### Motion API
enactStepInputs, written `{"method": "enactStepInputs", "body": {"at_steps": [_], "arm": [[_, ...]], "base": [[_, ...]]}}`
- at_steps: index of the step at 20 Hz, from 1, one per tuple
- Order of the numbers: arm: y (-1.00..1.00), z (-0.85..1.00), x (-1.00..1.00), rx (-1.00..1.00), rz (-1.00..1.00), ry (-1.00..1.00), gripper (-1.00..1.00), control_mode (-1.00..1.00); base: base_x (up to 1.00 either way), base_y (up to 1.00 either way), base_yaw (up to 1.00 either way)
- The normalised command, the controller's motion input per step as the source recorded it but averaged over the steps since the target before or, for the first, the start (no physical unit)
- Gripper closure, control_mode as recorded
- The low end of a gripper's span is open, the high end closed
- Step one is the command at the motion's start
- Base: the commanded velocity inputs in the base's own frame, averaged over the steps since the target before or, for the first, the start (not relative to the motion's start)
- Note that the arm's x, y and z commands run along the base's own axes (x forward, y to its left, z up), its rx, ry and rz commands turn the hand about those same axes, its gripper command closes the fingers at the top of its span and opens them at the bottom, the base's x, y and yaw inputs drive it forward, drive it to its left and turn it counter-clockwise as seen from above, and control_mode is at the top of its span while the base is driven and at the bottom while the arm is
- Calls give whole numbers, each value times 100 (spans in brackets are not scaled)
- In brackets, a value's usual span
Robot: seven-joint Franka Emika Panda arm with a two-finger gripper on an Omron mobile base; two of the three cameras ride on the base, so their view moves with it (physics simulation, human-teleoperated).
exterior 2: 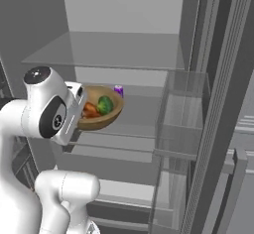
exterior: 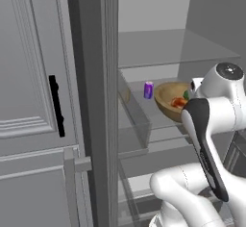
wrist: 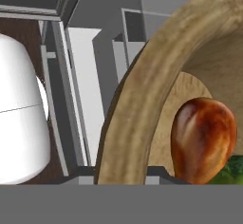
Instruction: Pick the chicken drumstick and broccoli from their plates and place them in the bowl. Then put the bowl in the fridge.
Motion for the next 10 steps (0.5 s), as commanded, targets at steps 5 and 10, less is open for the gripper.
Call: {"method": "enactStepInputs", "body": {"at_steps": [5, 10], "arm": [[-25, -40, 54, 1, 3, 0, 100, -100], [-46, -49, 100, 3, 10, 0, 100, -100]], "base": [[8, -3, 0], [0, 0, 0]]}}
